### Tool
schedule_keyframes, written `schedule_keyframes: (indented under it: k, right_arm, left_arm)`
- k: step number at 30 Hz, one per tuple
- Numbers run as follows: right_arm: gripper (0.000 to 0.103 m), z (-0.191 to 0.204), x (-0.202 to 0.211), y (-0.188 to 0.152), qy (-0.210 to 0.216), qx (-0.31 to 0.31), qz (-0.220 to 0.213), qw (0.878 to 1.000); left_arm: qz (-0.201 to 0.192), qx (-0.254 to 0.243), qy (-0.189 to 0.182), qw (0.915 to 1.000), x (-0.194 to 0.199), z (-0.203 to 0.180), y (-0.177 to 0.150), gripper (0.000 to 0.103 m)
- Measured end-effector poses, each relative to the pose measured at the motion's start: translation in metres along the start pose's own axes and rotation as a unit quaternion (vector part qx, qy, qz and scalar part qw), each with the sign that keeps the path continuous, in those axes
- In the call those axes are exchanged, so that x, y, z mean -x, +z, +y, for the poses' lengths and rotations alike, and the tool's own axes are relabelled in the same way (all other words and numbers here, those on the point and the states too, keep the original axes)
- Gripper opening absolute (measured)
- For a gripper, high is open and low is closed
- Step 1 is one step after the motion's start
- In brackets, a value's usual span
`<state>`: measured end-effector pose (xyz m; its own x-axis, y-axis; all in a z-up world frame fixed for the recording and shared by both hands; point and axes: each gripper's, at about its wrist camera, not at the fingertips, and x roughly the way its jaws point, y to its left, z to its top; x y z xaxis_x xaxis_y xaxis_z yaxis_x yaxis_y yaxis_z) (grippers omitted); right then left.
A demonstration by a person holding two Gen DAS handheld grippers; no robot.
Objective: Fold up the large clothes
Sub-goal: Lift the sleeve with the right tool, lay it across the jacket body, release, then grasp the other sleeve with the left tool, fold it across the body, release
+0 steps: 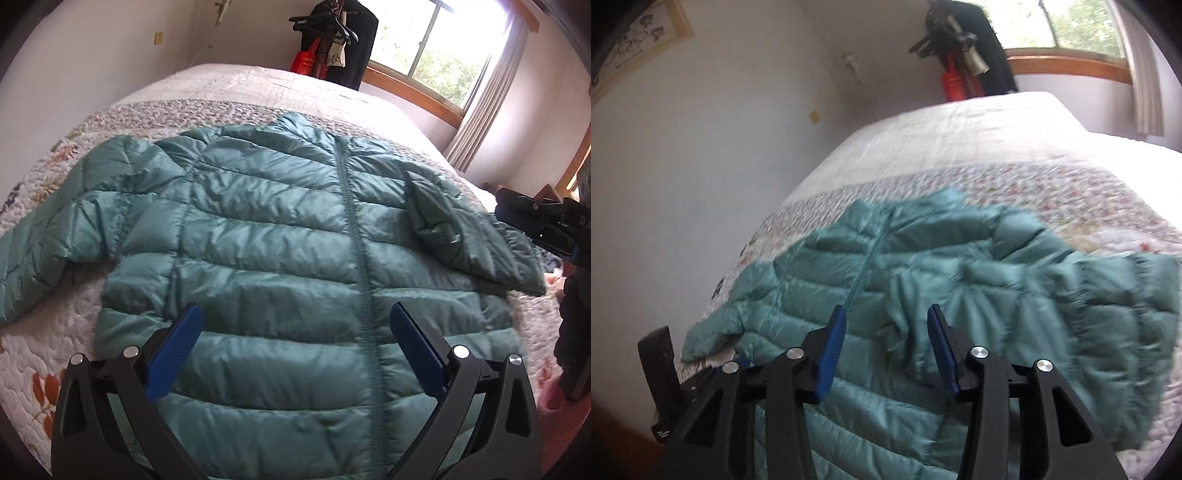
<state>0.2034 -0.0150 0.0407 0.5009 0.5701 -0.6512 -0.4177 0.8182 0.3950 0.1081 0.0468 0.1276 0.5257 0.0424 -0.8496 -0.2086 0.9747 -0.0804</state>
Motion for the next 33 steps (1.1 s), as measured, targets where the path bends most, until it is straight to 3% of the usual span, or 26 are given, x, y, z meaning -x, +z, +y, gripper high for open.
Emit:
schedule_keyframes:
  k: [2, 4, 6, 11, 16, 18, 19, 20, 21, 23, 24, 26, 33]
  right_arm:
    - [0.05, -0.01, 0.019, 0.005, -0.045, -0.012, -0.019, 0.999]
    - [0.052, -0.024, 0.035, 0.008, -0.095, -0.029, -0.036, 0.994]
    - [0.052, -0.041, 0.046, 0.011, -0.116, -0.054, -0.045, 0.991]
    - [0.052, -0.085, 0.07, 0.013, -0.13, -0.104, -0.055, 0.984]
    - [0.052, -0.105, 0.077, 0.015, -0.13, -0.131, -0.063, 0.981]
    - [0.052, -0.109, 0.076, 0.016, -0.129, -0.134, -0.064, 0.98]
    - [0.052, -0.11, 0.077, 0.016, -0.127, -0.136, -0.064, 0.98]
    - [0.052, -0.11, 0.078, 0.017, -0.125, -0.137, -0.064, 0.981]
    - [0.052, -0.11, 0.077, 0.017, -0.125, -0.137, -0.065, 0.981]
    - [0.052, -0.109, 0.078, 0.016, -0.127, -0.135, -0.066, 0.98]
    - [0.052, -0.109, 0.077, 0.017, -0.127, -0.133, -0.067, 0.981]
    - [0.052, -0.11, 0.078, 0.016, -0.124, -0.134, -0.068, 0.981]
    - [0.053, -0.119, 0.069, 0.014, -0.119, -0.143, -0.055, 0.981]
  left_arm:
    - [0.04, 0.001, -0.032, 0.9987, -0.011, -0.021, 0.015, 0.1]
    - [0.056, 0.002, -0.061, 0.9966, -0.022, -0.041, 0.027, 0.1]
    - [0.06, -0.012, -0.084, 0.9946, -0.037, -0.069, 0.043, 0.1]
    - [0.109, -0.019, -0.094, 0.9894, -0.092, -0.113, 0.065, 0.1]
    - [0.13, 0.022, -0.095, 0.9868, -0.126, -0.117, 0.075, 0.098]
    - [0.122, 0.024, -0.097, 0.9875, -0.126, -0.117, 0.076, 0.087]
    - [0.119, 0.022, -0.1, 0.9876, -0.125, -0.118, 0.076, 0.065]
    - [0.12, 0.024, -0.104, 0.9871, -0.125, -0.119, 0.075, 0.052]
    - [0.12, 0.028, -0.11, 0.9863, -0.125, -0.118, 0.075, 0.048]
    - [0.115, 0.035, -0.122, 0.9852, -0.121, -0.116, 0.076, 0.027]
    - [0.108, 0.036, -0.128, 0.9853, -0.116, -0.115, 0.076, 0.021]
    - [0.085, 0.032, -0.13, 0.9873, -0.104, -0.109, 0.078, 0.014]
    - [-0.003, 0.036, -0.114, 0.9929, -0.044, -0.061, 0.092, 0.014]
